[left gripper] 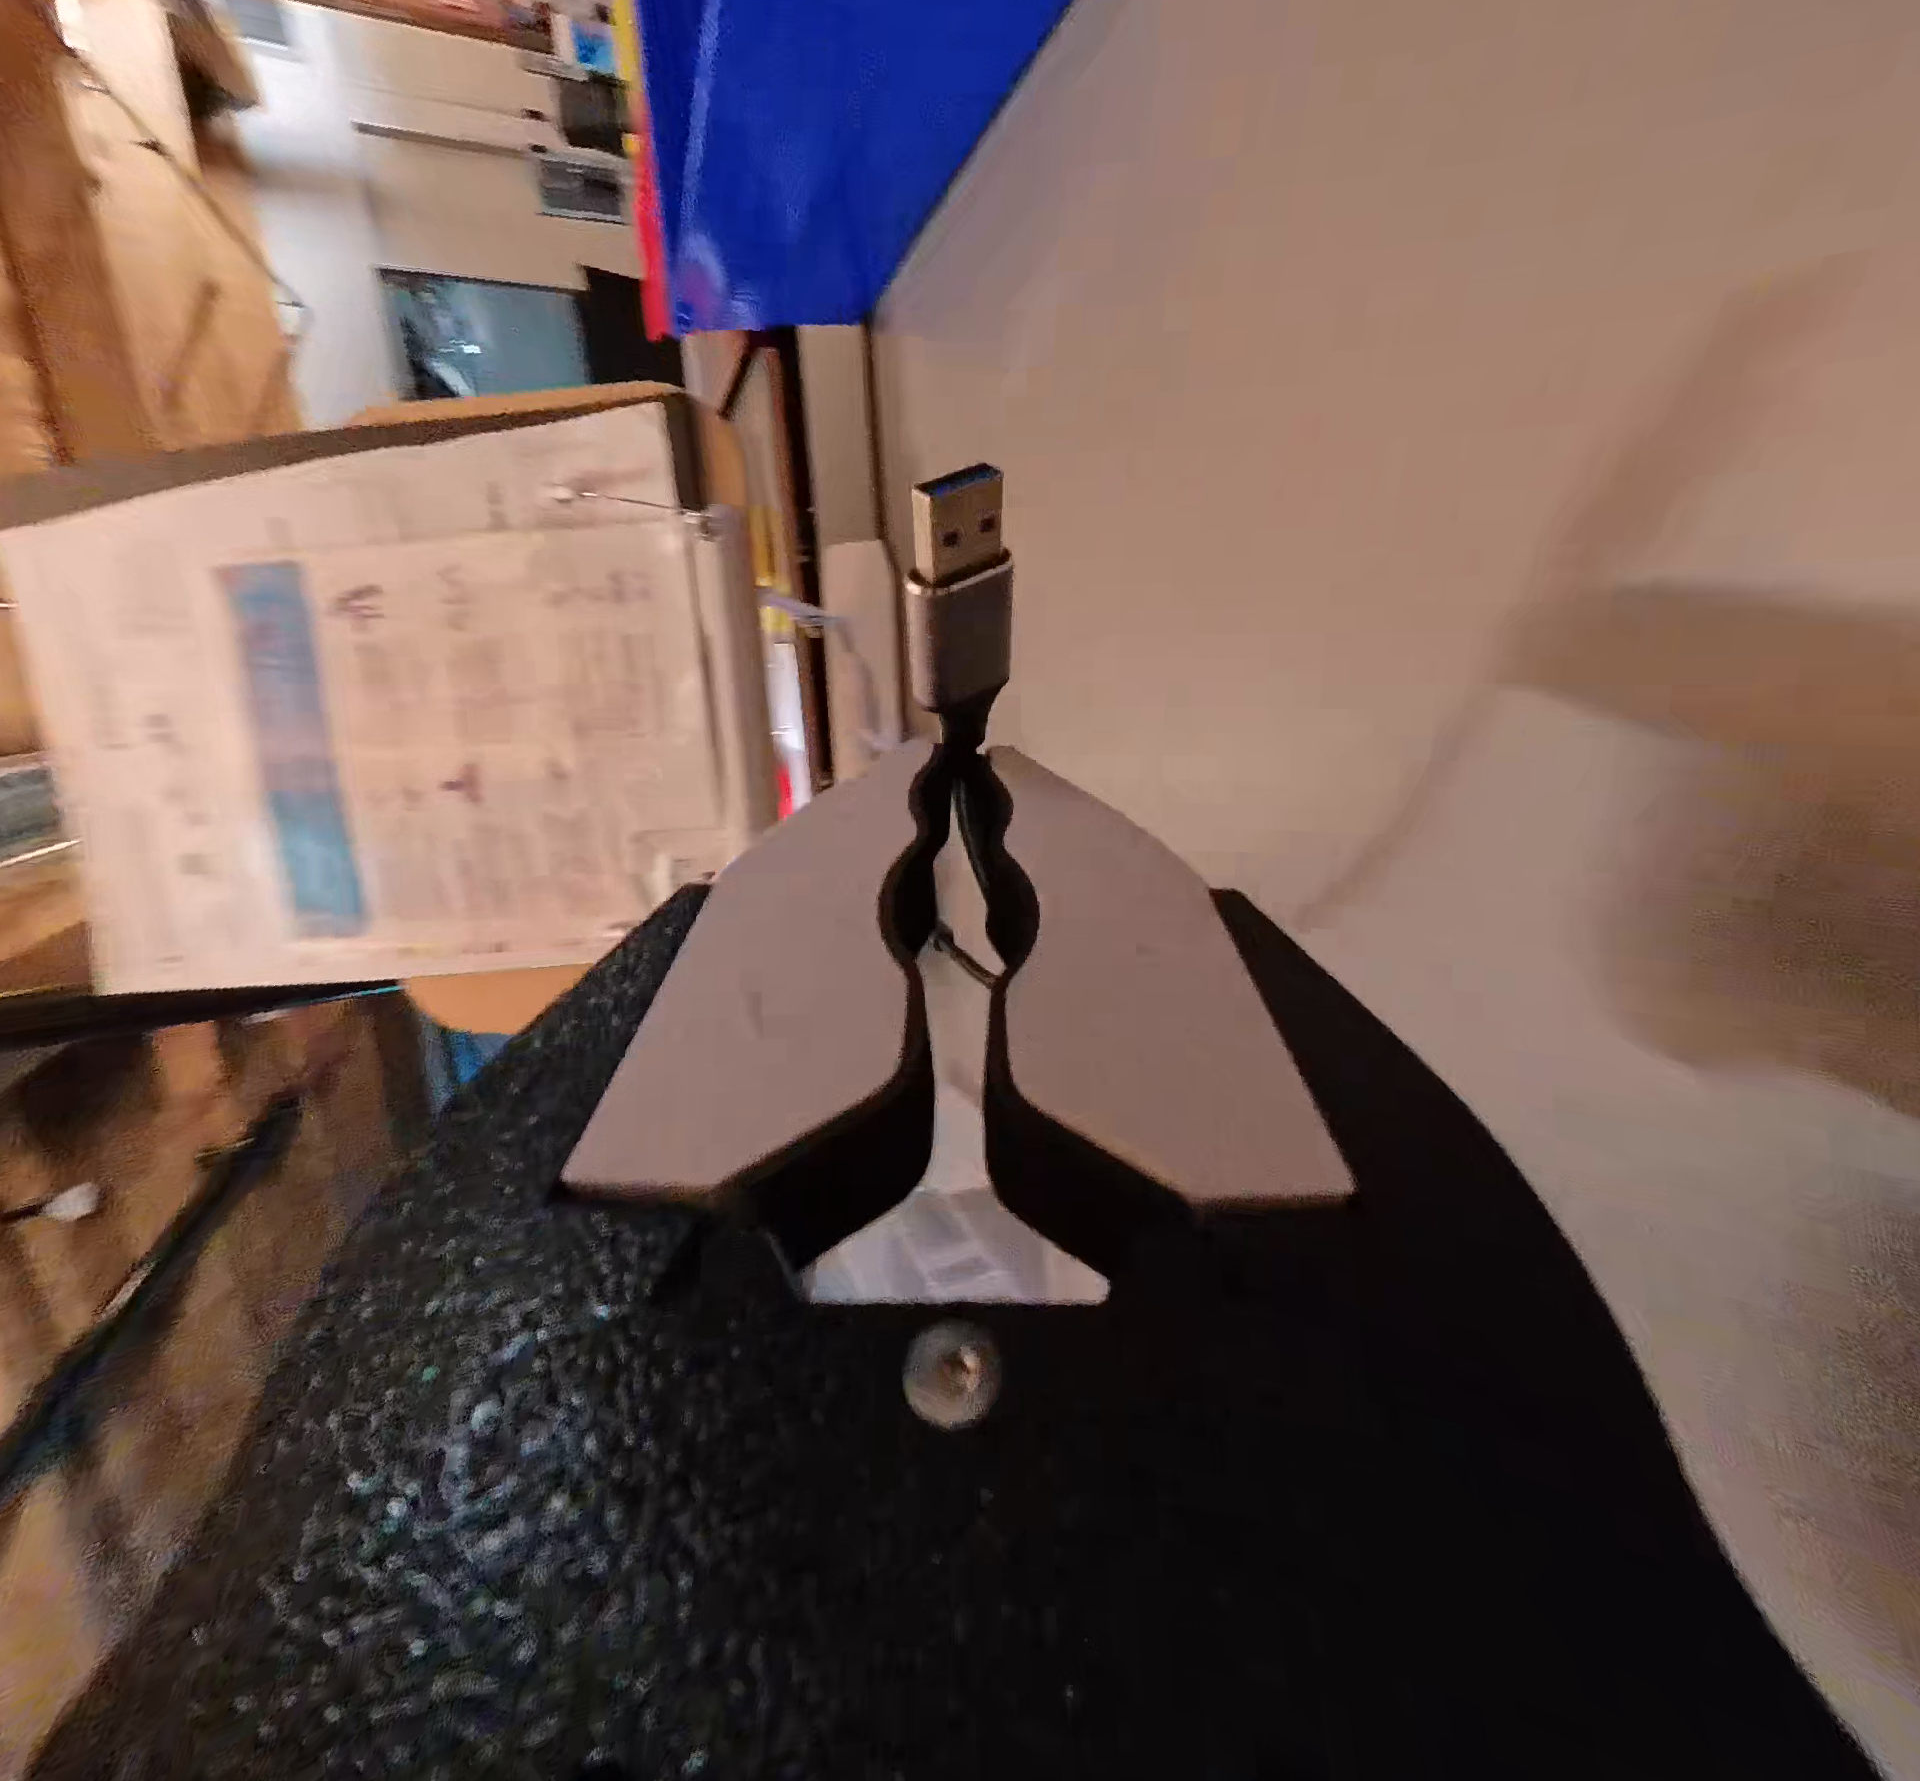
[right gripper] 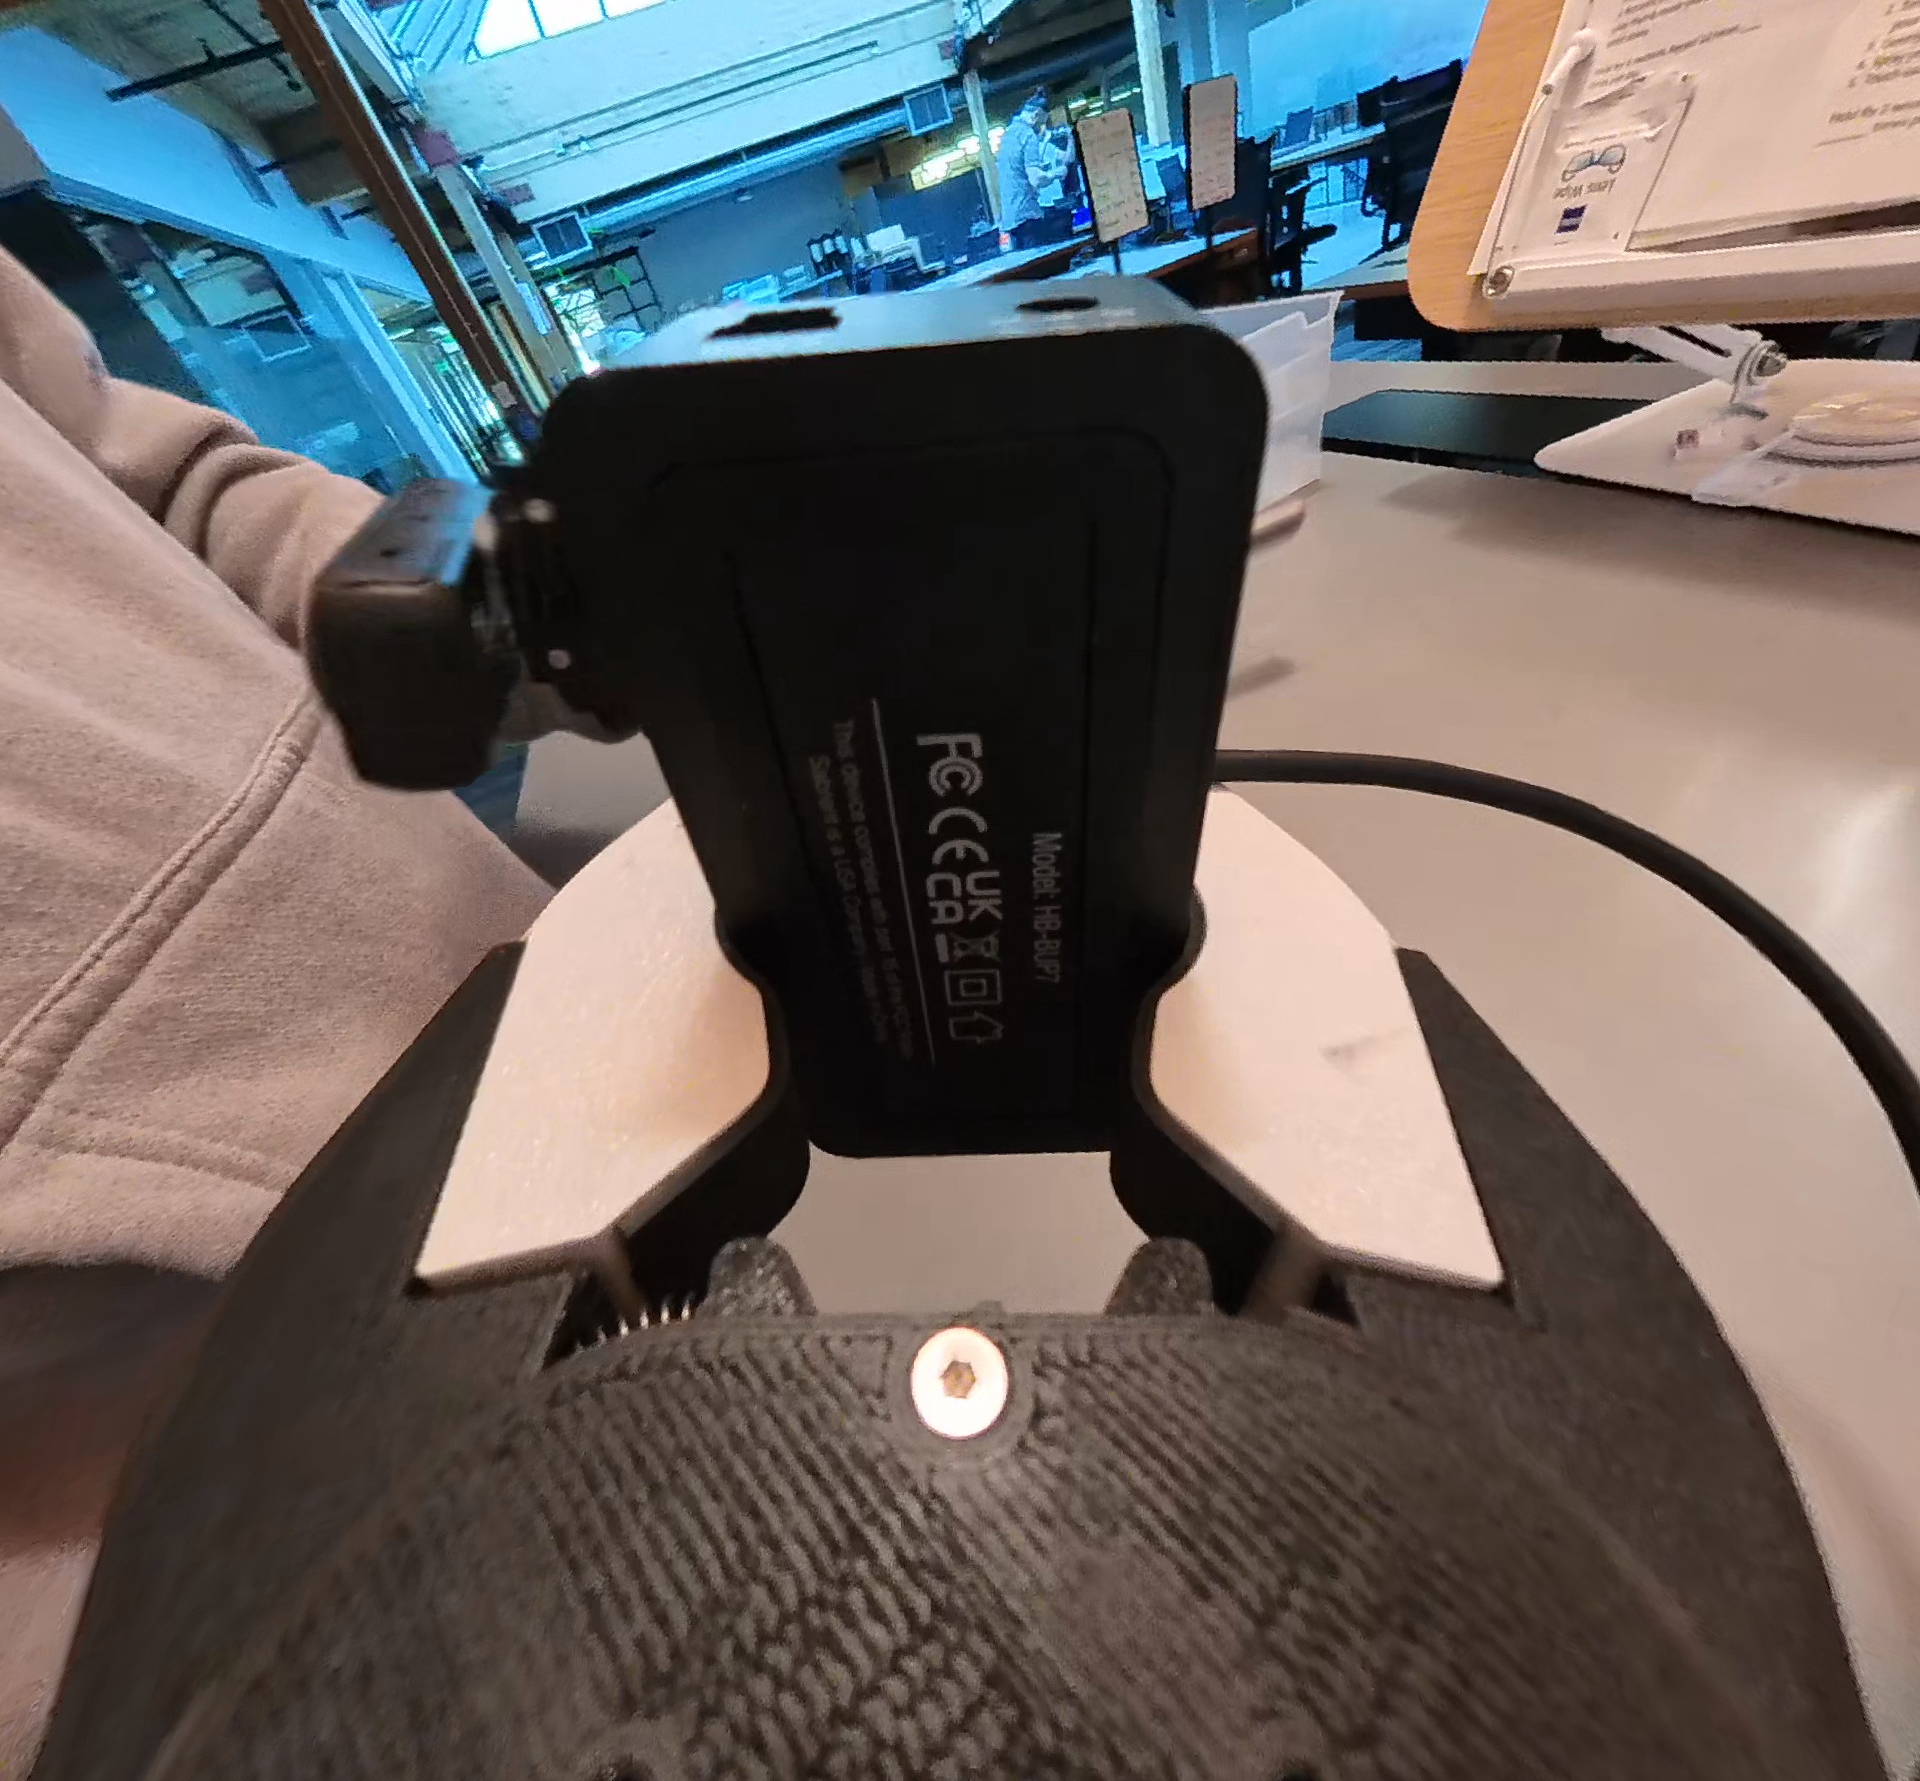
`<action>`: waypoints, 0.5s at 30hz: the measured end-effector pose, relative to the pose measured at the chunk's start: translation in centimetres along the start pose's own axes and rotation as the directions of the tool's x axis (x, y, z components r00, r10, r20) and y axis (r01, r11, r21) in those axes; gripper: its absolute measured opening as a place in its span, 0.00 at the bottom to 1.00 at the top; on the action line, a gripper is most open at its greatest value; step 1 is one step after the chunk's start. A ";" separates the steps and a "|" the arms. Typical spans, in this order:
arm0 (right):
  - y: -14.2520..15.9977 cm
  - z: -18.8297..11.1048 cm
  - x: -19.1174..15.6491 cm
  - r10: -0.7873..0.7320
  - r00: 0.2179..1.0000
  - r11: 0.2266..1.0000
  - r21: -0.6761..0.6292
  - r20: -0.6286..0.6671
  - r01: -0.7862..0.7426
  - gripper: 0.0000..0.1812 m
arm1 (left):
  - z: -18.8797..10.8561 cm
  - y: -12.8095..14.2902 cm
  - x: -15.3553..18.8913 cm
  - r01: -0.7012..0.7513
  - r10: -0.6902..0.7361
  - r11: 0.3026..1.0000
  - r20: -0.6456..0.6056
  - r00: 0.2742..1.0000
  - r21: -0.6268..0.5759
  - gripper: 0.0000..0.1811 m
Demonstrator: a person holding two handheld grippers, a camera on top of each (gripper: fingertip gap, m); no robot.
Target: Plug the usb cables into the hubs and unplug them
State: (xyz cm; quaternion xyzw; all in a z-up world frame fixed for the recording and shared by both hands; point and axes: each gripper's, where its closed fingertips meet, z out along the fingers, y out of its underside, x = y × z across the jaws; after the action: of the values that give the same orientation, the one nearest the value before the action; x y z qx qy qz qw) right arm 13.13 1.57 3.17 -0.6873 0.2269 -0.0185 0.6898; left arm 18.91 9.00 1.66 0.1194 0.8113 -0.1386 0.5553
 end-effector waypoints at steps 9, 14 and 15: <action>0.2 0.2 0.2 -0.034 0.999 0.999 -0.036 -0.035 0.033 0.41 | 1.8 -1.1 2.4 0.012 -0.022 0.998 -0.188 0.982 -0.054 0.02; 0.7 -0.9 0.7 -0.027 0.998 0.999 -0.037 -0.059 0.024 0.41 | 1.8 -0.1 7.8 0.212 -0.242 0.970 -0.533 0.811 -0.118 0.02; 0.6 -1.0 0.7 -0.026 0.998 0.999 -0.032 -0.063 0.024 0.41 | 1.9 0.0 8.1 0.244 -0.269 0.962 -0.561 0.783 -0.120 0.02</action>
State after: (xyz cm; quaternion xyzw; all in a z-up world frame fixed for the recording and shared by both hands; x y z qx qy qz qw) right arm 13.27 0.40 2.40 -0.6999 0.2404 -0.0452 0.6711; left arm 17.62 8.61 -6.58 0.0327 0.9515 -0.1537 0.2643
